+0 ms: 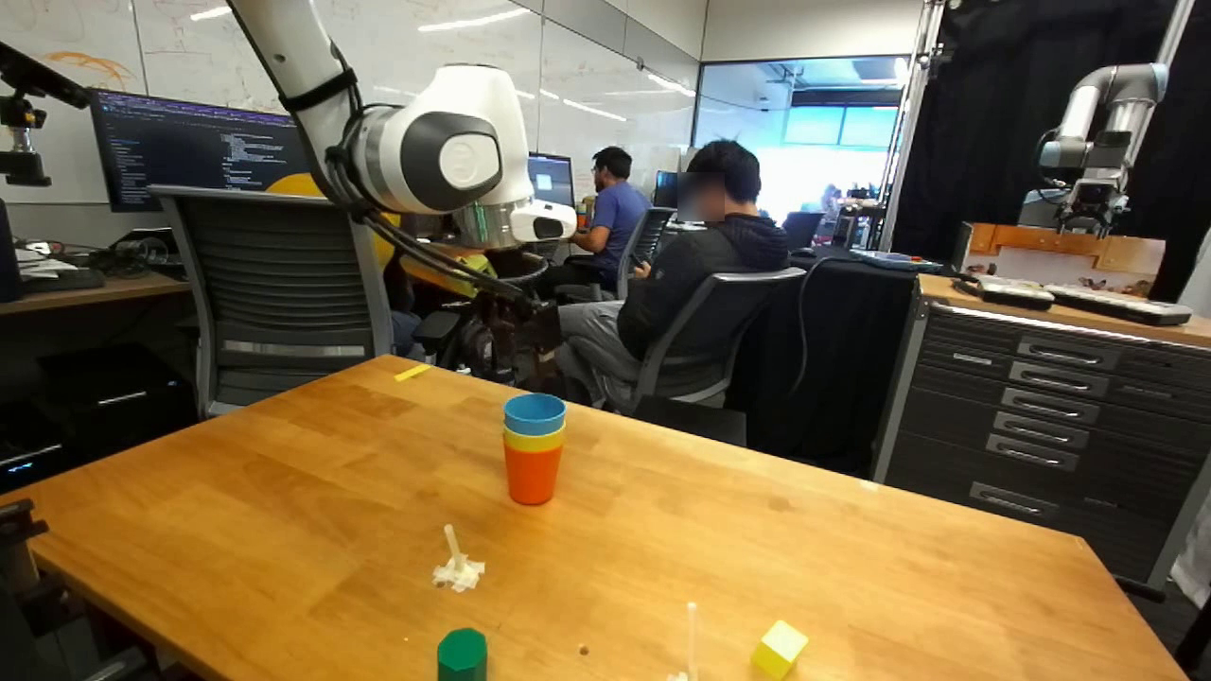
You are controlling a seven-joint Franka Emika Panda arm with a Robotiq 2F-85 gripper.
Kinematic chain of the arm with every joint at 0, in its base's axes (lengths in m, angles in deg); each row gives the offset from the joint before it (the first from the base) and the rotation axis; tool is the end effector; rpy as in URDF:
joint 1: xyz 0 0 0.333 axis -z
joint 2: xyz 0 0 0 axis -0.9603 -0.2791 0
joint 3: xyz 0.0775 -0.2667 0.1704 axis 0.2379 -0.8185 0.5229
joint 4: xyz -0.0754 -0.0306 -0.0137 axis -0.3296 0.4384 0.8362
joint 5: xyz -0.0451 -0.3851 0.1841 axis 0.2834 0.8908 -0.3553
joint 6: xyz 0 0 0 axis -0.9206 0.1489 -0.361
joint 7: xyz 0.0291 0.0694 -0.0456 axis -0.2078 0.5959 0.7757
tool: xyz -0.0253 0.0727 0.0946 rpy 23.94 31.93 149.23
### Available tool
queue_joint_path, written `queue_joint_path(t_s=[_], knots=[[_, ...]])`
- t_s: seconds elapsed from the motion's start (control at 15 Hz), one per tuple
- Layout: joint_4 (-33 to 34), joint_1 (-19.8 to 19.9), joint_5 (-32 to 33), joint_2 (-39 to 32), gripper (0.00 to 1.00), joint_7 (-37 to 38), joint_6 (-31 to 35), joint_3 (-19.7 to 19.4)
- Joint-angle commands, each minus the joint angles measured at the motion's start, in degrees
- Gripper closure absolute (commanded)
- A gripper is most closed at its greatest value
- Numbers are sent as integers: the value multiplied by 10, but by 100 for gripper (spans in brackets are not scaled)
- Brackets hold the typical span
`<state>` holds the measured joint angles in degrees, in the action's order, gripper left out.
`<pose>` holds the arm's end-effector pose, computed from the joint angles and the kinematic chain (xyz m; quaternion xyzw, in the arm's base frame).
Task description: Stack the cups
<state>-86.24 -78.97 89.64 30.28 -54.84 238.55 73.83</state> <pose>0.6419 0.0050 0.1782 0.9896 -0.0773 0.1199 0.0196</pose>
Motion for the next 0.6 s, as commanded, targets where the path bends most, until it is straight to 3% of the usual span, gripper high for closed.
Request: queue_joint_path(t_s=[0.0, 0.33, 0.53], knots=[[-38, 7, -11, 69, 0, -35, -13, 23], [-133, 22, -23, 173, 1, -104, -14, 62], [-202, 41, -79, 231, 0, -171, -12, 94]])
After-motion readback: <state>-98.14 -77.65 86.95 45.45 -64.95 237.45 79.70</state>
